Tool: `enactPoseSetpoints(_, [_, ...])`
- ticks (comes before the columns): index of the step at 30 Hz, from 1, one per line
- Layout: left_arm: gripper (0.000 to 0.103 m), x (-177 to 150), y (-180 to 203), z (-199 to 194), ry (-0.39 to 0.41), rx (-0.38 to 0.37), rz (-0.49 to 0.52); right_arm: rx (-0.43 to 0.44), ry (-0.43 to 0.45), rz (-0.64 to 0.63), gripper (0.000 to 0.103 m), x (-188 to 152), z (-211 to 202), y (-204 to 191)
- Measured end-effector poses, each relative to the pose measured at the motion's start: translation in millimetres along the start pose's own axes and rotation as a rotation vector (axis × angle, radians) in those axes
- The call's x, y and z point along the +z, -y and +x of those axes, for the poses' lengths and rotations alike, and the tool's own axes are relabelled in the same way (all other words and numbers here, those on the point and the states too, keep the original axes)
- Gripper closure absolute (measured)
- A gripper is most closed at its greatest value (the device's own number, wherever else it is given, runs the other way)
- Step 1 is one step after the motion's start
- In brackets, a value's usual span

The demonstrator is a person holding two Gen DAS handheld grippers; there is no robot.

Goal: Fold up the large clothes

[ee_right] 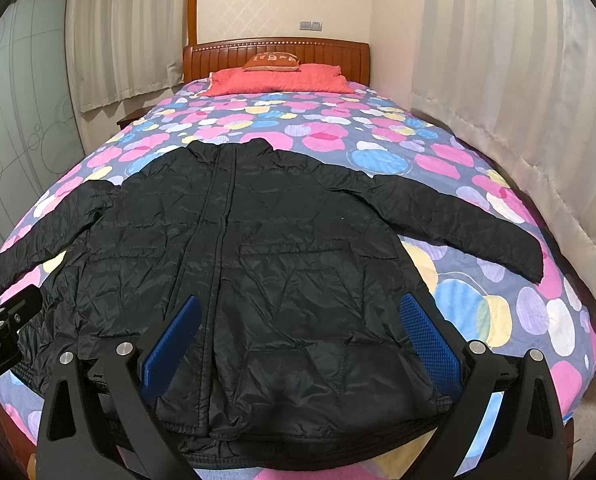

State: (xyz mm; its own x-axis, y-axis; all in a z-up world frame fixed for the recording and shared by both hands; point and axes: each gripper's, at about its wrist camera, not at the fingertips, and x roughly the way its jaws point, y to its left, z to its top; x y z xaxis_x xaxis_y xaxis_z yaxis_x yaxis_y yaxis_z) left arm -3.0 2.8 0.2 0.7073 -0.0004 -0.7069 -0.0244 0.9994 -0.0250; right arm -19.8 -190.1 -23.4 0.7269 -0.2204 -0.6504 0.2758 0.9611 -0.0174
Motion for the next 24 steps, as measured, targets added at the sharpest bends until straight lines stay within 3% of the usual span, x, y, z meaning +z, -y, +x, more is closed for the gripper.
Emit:
enactPoseSetpoints(6, [0.002,-5.6,-2.1,2.3,-0.004,-0.009,0.002,0.002,-0.002,0.005,0.004,-2.3,1.2,-1.1])
enactPoseSetpoints(10, [0.002,-16.1,-14.9,24.5,-0.015,-0.023,-0.04,0.01,-0.012,0.027,0.004,-3.7,11.0,6.9])
enactPoseSetpoints(17, [0.002,-7.3,-49.1,64.5,-0.139,-0.125,-0.155,-0.002,-0.05,0.157,0.004,-1.3,47.0,49.3])
enactPoseSetpoints(22, [0.002,-3.5,-81.8,94.3,-0.195,-0.085,-0.287,-0.009,-0.076,0.325,0.005,-6.2,73.1,107.6])
enactPoseSetpoints(23, [0.005,-3.8,-90.1,99.6,-0.197,-0.058,-0.314,-0.029,-0.076,0.348,0.006,-7.3,77.7,120.0])
enactPoseSetpoints(24, [0.015,-3.7,-97.7,103.3,-0.193,-0.027,-0.334,-0.043,-0.081,0.359,0.008,-5.9,81.7,126.7])
